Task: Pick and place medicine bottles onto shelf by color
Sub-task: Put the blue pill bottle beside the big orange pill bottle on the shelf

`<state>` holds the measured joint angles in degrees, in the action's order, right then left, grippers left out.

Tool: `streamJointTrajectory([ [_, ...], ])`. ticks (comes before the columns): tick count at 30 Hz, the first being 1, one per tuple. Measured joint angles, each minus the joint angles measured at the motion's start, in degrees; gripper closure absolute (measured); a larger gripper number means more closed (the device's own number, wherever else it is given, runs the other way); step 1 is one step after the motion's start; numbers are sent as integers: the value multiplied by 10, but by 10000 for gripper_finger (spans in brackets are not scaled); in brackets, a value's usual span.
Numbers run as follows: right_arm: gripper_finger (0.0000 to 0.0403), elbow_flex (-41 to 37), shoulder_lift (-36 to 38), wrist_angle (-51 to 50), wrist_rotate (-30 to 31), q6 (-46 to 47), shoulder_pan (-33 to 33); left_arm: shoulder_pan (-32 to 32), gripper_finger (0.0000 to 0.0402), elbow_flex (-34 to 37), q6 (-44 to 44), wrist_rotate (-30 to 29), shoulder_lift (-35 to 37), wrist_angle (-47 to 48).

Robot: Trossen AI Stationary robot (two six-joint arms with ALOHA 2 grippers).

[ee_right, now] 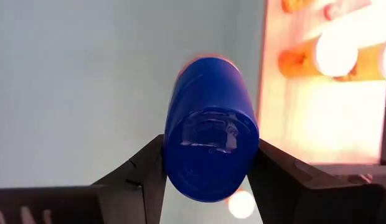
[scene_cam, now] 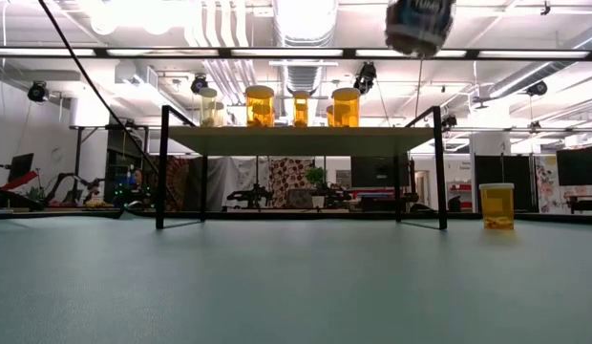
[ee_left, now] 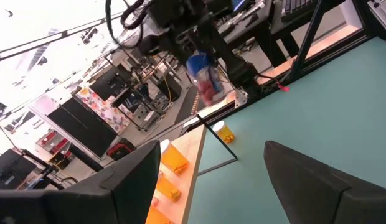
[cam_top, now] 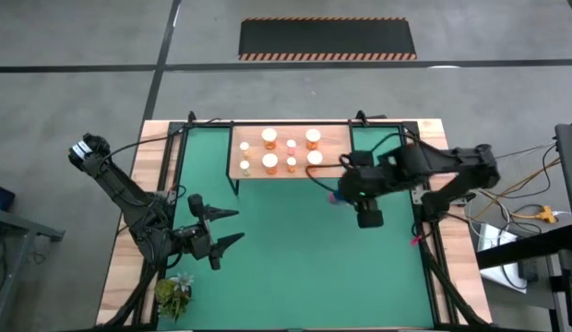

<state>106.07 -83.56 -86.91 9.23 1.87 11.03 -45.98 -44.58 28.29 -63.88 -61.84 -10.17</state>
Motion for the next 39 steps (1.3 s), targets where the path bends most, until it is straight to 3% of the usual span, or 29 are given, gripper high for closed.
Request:
streamJointTrajectory([
  [4, 229, 62, -56, -29, -5, -38, -43, 0, 132, 0, 0, 0, 0, 0],
  [12, 229, 109, -104, -31, -84, -123, -138, 0, 132, 0, -7, 0, 0, 1],
  [23, 229, 69, -83, -32, -93, -150, -213, 0, 132, 0, -9, 0, 0, 1],
  [39, 229, -6, -81, -31, -62, -207, -242, 0, 132, 0, -10, 0, 0, 1],
])
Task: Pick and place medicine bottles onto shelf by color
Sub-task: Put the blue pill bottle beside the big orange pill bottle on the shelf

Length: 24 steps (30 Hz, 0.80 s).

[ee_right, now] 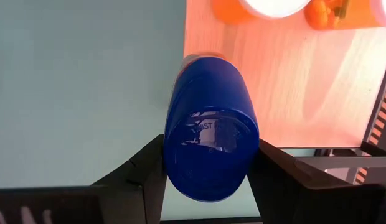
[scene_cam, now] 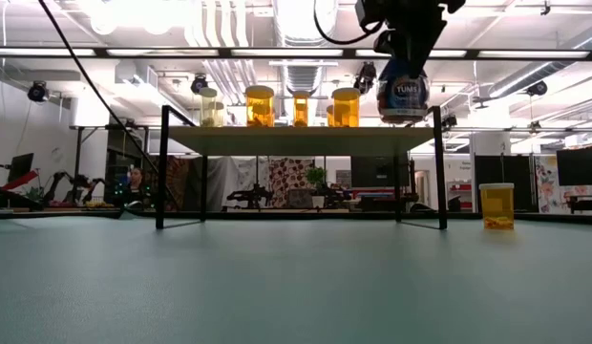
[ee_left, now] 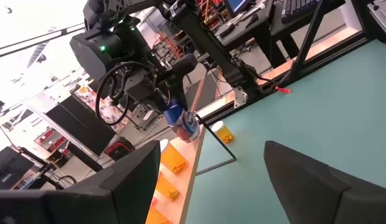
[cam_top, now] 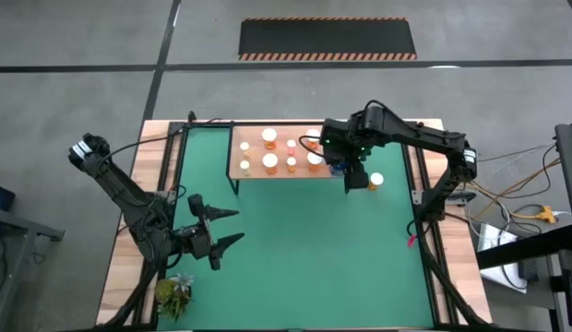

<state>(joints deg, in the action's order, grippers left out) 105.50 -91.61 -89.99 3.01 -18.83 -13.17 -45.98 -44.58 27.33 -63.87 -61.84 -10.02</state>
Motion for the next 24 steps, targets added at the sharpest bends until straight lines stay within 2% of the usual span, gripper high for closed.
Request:
streamJointTrajectory([
  [24, 229, -6, -5, 25, -5, -59, -42, 0, 132, 0, 0, 0, 0, 0],
])
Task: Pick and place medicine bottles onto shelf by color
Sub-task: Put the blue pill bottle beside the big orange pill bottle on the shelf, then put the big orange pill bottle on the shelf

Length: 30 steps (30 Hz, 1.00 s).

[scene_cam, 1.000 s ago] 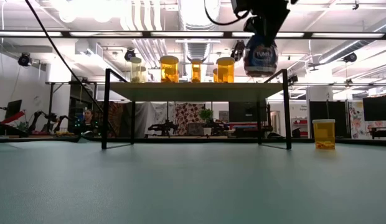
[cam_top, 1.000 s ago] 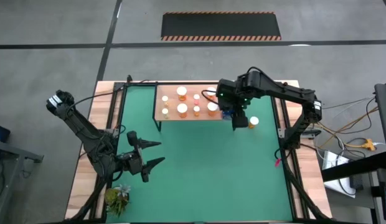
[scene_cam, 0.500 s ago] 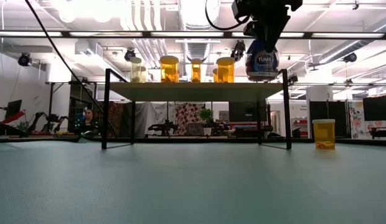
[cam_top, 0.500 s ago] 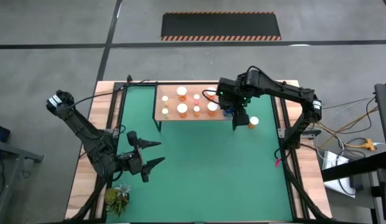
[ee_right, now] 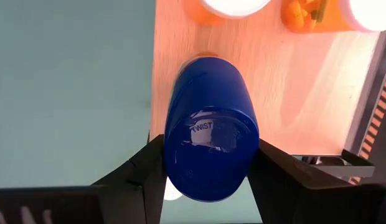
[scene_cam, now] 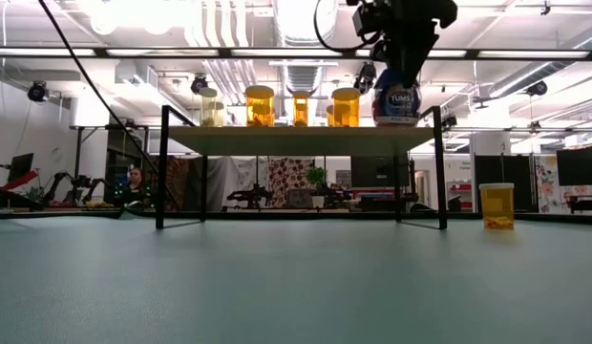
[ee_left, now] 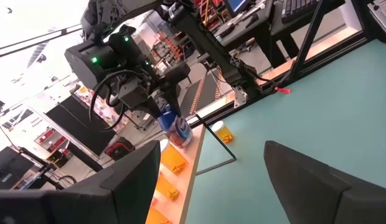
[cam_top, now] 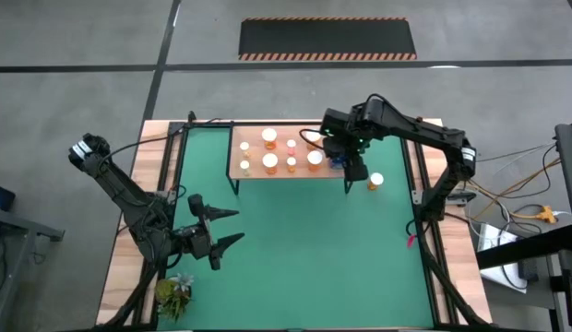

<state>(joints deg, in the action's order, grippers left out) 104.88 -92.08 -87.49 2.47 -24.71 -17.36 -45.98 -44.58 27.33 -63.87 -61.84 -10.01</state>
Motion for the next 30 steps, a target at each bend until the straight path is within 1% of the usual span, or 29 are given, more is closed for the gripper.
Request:
streamJointTrajectory([
  [4, 229, 0, -11, 1, -14, -4, -3, 0, 132, 0, 0, 0, 0, 0],
  [12, 228, 2, -20, 1, -14, -14, -2, 0, 132, 0, 0, 0, 0, 0],
  [21, 186, 18, -23, 0, -10, -4, -2, 0, 132, 0, 0, 0, 0, 0],
  [30, 164, 25, -23, -1, -9, -4, -2, 0, 132, 0, 0, 0, 0, 0],
])
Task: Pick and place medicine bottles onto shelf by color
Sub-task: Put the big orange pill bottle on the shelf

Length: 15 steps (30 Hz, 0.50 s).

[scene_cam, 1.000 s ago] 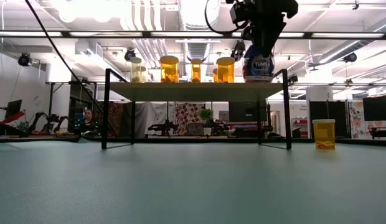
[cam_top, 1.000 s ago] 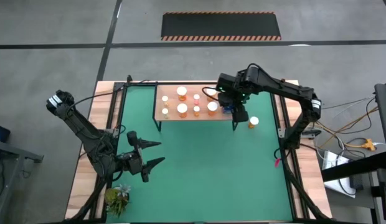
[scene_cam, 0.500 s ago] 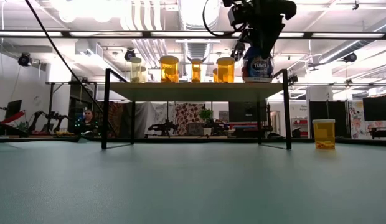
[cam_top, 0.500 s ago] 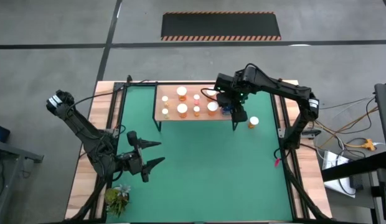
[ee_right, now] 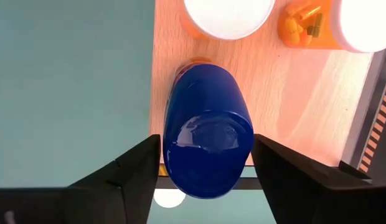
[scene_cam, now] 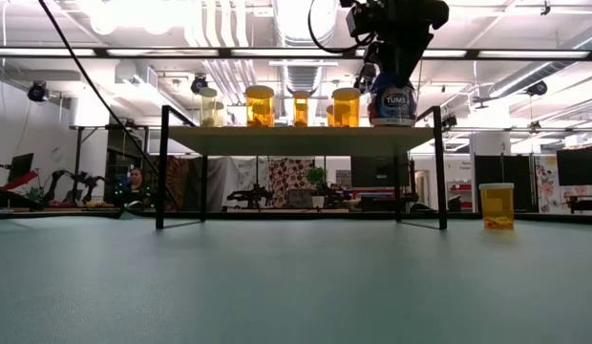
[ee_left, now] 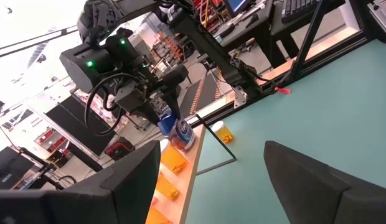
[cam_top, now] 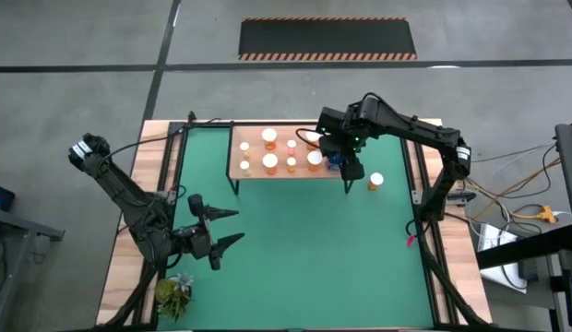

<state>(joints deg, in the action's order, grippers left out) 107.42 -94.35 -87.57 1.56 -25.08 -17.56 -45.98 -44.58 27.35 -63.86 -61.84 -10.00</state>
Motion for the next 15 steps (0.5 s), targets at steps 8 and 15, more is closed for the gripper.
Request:
streamJointTrajectory([
  [8, 161, 0, 0, -2, 1, 4, 0, 0, 132, 0, 0, 0, 0, 0],
  [15, 160, 0, 3, -7, 1, 23, 0, 0, 132, 0, 0, 0, 0, 0],
])
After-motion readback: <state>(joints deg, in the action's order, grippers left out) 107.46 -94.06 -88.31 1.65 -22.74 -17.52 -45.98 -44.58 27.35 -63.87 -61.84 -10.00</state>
